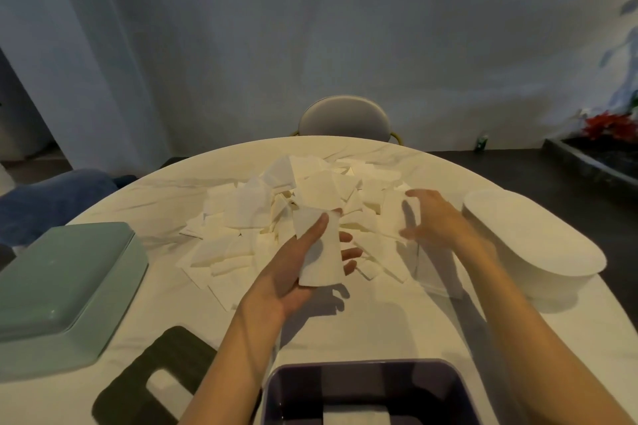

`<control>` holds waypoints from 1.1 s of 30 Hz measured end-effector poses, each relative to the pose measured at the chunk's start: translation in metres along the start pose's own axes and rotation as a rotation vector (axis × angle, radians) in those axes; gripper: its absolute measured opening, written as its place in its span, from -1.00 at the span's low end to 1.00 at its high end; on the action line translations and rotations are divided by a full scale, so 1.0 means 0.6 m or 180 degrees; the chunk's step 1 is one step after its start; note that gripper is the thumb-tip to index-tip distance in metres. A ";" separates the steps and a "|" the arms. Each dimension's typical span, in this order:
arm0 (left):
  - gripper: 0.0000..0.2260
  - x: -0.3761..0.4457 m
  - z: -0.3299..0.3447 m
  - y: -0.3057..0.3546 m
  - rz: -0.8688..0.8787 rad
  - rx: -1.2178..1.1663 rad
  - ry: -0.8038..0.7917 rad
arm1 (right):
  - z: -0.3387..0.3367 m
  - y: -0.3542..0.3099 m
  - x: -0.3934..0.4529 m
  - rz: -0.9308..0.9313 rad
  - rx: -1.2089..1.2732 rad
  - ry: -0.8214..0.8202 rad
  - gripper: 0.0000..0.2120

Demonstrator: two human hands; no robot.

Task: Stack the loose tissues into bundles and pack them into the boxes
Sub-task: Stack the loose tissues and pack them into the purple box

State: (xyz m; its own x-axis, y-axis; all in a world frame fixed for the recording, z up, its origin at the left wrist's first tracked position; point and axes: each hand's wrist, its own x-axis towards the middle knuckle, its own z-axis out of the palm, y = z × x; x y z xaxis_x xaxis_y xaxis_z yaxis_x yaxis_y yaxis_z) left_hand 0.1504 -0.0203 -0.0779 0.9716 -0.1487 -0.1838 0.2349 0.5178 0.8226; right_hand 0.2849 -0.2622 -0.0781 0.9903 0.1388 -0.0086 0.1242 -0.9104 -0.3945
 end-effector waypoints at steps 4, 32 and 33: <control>-0.75 0.002 0.001 -0.001 0.0023 -0.0038 0.0211 | 0.028 0.019 0.007 -0.0145 -0.0022 -0.0197 -0.15; -0.58 -0.008 -0.001 0.024 -0.0101 -0.0151 0.0406 | -0.048 0.014 -0.007 -0.1102 0.0363 -0.0620 -0.26; -0.58 -0.009 0.000 0.024 -0.0103 -0.0139 0.0414 | -0.044 0.013 -0.005 -0.1122 0.0384 -0.0514 -0.29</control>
State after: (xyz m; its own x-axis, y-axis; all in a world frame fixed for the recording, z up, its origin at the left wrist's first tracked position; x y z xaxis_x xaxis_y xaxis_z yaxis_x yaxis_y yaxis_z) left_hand 0.1486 -0.0123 -0.0650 0.9582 -0.0569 -0.2804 0.2643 0.5511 0.7915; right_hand 0.2845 -0.2799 -0.0566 0.8645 0.5025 0.0060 0.4367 -0.7451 -0.5041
